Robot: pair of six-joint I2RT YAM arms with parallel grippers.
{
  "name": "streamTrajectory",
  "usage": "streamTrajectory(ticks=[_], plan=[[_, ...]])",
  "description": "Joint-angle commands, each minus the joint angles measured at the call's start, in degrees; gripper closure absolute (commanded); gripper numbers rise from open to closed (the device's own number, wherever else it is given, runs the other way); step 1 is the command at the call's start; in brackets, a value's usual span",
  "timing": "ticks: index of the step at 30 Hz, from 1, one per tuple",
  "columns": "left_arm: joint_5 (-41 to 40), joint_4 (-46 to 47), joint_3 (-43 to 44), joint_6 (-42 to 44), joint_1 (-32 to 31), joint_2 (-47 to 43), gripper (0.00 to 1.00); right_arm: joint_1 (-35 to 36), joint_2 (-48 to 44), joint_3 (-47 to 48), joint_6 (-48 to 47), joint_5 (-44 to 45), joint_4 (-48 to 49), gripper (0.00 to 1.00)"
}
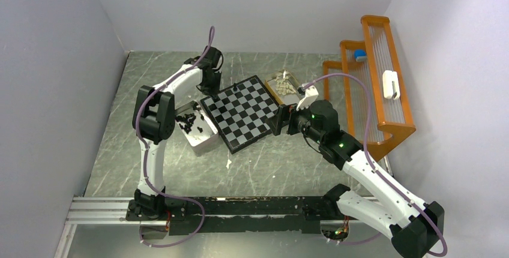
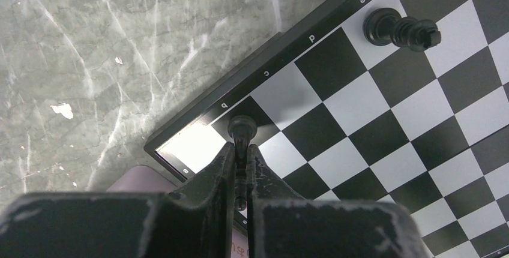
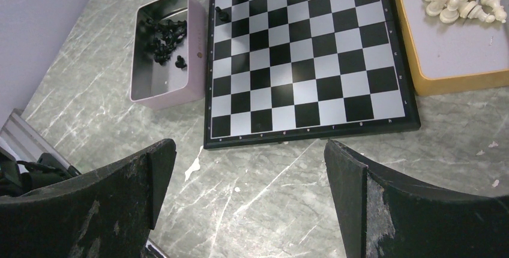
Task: Set up the chess pieces on the board
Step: Place the chess piece on the chessboard.
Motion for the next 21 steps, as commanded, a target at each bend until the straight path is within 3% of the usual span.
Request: streamTrajectory(ticks=[1,21], plan=[[1.5,0.6,-0.1,0.9,-0.6,0.9,0.88,0.0,-0.3,1.0,0.2,0.5,0.1,0.0],[0.9,-0.4,0.5,1.3,-0.7,1.2,0.8,0.0,0.1,1.3,0.1,0.2,0.3,0.0]])
